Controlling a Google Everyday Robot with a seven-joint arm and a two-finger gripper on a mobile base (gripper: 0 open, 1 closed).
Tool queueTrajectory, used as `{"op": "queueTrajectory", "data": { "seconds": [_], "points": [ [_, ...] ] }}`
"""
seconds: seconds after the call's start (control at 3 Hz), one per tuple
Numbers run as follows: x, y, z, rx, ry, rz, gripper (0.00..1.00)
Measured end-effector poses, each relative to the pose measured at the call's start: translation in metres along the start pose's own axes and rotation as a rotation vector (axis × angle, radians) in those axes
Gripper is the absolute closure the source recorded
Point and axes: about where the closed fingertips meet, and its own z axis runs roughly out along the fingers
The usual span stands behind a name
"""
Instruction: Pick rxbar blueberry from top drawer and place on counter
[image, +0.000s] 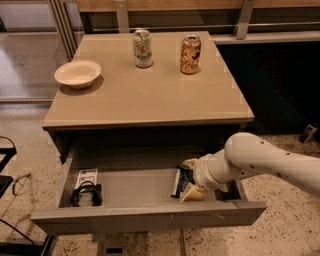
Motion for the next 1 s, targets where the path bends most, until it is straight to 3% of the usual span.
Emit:
{"op": "queueTrajectory", "data": {
  "seconds": [1.0],
  "points": [
    [0.006, -0.015, 0.020, -0.033, 0.054, 0.005, 0.20]
  ]
}}
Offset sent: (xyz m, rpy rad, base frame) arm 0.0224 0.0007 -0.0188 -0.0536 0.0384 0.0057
